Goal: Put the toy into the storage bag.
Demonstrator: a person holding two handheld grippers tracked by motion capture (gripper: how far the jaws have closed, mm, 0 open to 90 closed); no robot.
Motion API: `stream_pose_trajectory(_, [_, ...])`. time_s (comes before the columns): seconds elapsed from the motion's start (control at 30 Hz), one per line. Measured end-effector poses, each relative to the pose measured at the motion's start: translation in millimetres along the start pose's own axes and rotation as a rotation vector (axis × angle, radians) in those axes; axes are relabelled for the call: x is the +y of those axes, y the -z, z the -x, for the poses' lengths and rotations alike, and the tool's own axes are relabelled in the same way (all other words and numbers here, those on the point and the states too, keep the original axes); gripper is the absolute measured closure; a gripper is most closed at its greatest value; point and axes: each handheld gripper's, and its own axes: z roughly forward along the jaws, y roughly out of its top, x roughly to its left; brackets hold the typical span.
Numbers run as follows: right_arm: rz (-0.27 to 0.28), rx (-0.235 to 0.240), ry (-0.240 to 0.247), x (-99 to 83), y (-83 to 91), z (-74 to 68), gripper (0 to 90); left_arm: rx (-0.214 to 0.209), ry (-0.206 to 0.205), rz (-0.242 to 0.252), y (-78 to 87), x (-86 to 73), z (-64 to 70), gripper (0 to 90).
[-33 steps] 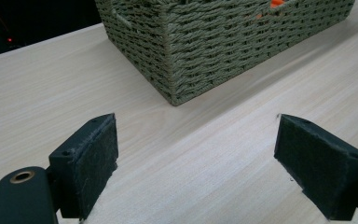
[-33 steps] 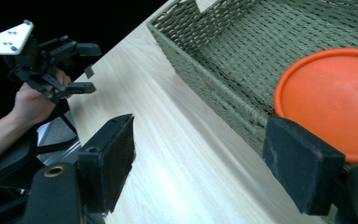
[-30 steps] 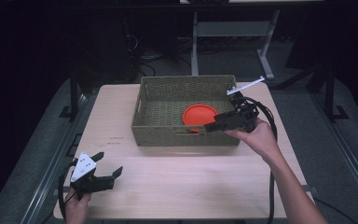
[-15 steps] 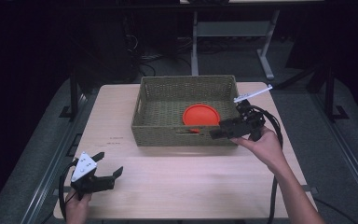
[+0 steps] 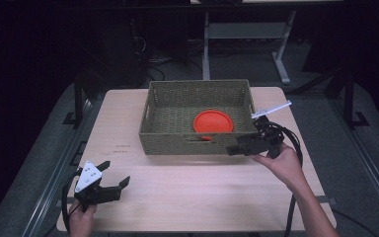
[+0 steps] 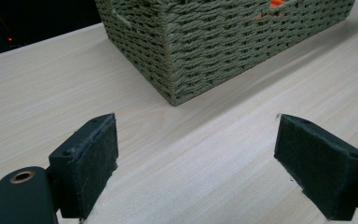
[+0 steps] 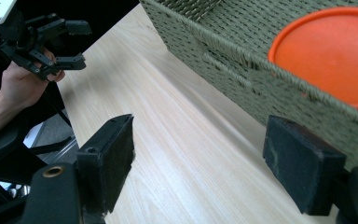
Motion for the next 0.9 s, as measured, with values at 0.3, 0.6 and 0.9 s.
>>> stream_pose_trajectory(0.3, [0.002, -0.015, -0.021, -14.1, 1.8, 5.7, 24.0, 0.0, 0.002, -0.001, 0.0, -0.2, 0.0, 12.8])
stream_pose_trajectory(0.6, [0.006, -0.024, -0.042, -29.3, 3.0, 11.3, 23.9, 0.004, 0.004, 0.001, 0.9, -0.2, -0.8, 12.9])
stream_pose_trajectory(0.9, [-0.001, -0.043, -0.069, -45.1, 3.3, 18.2, 23.9, 0.001, 0.004, 0.001, 0.1, -0.2, 0.4, 12.9])
